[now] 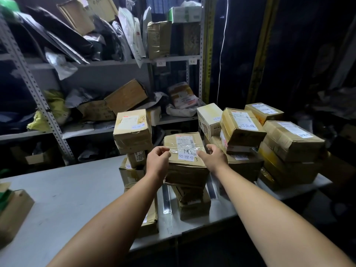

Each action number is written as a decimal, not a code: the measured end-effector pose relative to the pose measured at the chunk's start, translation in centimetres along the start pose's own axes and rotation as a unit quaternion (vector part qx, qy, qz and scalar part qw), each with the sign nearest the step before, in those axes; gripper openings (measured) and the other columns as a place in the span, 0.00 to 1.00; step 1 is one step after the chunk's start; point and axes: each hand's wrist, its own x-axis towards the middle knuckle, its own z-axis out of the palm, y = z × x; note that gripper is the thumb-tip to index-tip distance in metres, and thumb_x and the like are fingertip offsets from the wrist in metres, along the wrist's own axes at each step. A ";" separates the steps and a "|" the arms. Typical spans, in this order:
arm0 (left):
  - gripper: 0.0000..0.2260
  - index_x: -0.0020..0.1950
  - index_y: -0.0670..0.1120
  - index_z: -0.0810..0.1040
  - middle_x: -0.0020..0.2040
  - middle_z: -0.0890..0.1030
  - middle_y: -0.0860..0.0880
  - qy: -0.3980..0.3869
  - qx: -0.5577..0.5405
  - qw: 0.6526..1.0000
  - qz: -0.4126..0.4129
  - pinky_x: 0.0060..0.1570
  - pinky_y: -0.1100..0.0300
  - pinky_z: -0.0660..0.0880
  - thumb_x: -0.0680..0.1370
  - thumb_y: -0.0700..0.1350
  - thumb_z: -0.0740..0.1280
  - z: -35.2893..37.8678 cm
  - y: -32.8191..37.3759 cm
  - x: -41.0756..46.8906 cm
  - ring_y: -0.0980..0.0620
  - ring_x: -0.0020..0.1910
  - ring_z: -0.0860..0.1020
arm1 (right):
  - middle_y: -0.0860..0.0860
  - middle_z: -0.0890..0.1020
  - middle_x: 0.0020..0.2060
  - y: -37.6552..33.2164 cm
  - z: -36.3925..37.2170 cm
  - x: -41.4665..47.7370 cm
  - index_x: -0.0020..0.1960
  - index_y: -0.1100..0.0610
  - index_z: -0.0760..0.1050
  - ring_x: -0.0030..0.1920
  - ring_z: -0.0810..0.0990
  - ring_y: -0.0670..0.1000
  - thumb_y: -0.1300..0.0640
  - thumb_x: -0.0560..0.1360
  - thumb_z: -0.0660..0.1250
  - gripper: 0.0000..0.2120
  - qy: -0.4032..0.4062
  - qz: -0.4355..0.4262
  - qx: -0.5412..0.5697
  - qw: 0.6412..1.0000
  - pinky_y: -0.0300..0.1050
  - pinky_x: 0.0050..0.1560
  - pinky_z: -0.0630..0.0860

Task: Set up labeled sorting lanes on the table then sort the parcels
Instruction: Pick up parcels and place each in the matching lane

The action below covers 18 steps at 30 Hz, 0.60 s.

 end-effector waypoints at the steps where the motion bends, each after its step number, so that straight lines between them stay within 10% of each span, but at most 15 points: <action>1: 0.06 0.52 0.44 0.80 0.49 0.81 0.46 -0.003 -0.002 1.000 0.000 0.39 0.62 0.72 0.79 0.36 0.65 -0.3 0.1 0.0 0.52 0.47 0.79 | 0.54 0.77 0.68 -0.5 0.0 -0.2 0.75 0.56 0.70 0.65 0.77 0.55 0.47 0.77 0.71 0.29 0.014 -0.014 -0.011 1.000 0.44 0.58 0.71; 8: 0.07 0.50 0.48 0.81 0.48 0.82 0.45 0.038 -0.004 0.999 0.007 0.51 0.44 0.80 0.77 0.39 0.65 -5.7 1.2 1.0 0.44 0.50 0.80 | 0.49 0.82 0.54 -8.2 3.5 -1.8 0.61 0.52 0.79 0.54 0.80 0.51 0.46 0.73 0.69 0.19 0.066 -0.153 -0.007 0.986 0.45 0.51 0.77; 12: 0.07 0.49 0.46 0.80 0.46 0.81 0.46 0.101 -0.004 0.995 -0.005 0.41 0.57 0.75 0.78 0.36 0.64 -12.2 0.6 0.1 0.49 0.46 0.78 | 0.48 0.83 0.46 -13.0 12.3 -5.0 0.56 0.54 0.81 0.48 0.81 0.49 0.53 0.77 0.69 0.10 -0.049 -0.190 0.068 0.978 0.41 0.44 0.77; 18: 0.10 0.49 0.47 0.79 0.47 0.81 0.50 0.201 0.064 0.976 -0.061 0.53 0.55 0.76 0.76 0.34 0.62 -27.7 -2.4 -4.3 0.49 0.49 0.79 | 0.53 0.83 0.54 -14.9 29.1 -11.8 0.60 0.56 0.78 0.53 0.81 0.53 0.52 0.77 0.71 0.14 -0.255 -0.103 0.048 0.960 0.53 0.58 0.80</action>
